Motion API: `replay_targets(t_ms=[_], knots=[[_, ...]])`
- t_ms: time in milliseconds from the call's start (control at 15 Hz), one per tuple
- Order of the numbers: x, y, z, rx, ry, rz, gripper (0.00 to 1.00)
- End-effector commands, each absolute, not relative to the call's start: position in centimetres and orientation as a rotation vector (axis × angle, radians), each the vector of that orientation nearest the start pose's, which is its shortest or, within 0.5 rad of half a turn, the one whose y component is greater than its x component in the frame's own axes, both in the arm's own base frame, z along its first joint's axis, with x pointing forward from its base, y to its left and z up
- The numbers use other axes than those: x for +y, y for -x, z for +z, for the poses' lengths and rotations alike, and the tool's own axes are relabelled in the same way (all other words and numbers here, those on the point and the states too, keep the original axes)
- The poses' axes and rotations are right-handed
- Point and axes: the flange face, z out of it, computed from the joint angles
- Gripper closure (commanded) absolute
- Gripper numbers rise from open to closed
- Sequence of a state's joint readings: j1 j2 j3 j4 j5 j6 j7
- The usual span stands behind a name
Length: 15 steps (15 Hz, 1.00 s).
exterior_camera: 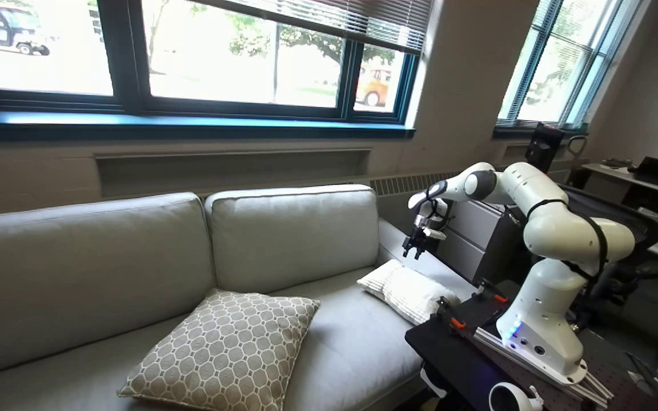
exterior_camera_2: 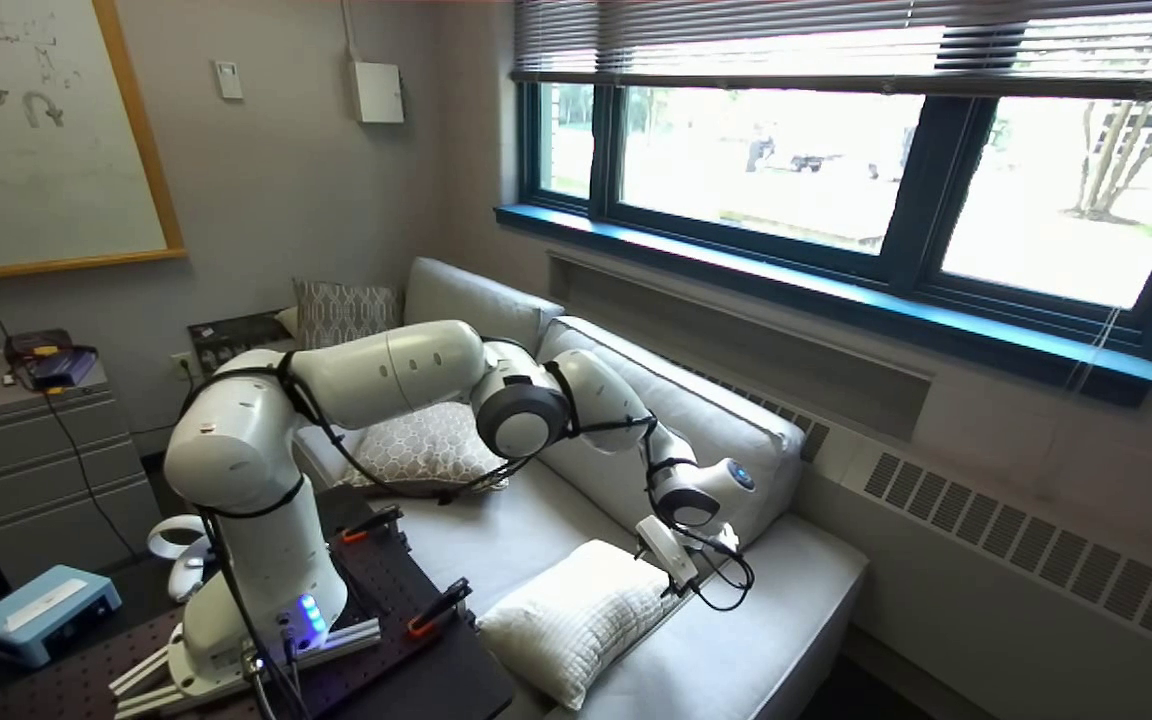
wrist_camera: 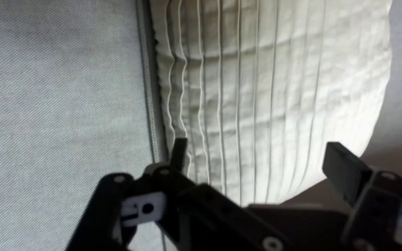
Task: Put the two pillows on the right end of the chair
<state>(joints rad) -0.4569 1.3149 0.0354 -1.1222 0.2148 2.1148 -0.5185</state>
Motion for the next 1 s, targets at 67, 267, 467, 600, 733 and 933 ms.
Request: replay_targets(t_ms=[67,267,467,600,733,933], knots=[[-27.3,-63.6,-3.1,0.106,2.822,0.312,0.0],[-25.7,-63.4,-5.1,0.088,2.802,0.38,0.0],[-23.9,-62.8,-7.3,0.07,2.774,0.472,0.0],[-22.6,-62.3,-8.7,0.05,2.749,0.532,0.0],[-21.4,-61.9,-9.9,0.024,2.72,0.583,0.0],[-20.3,-62.1,-10.5,-0.017,2.706,0.615,0.32]])
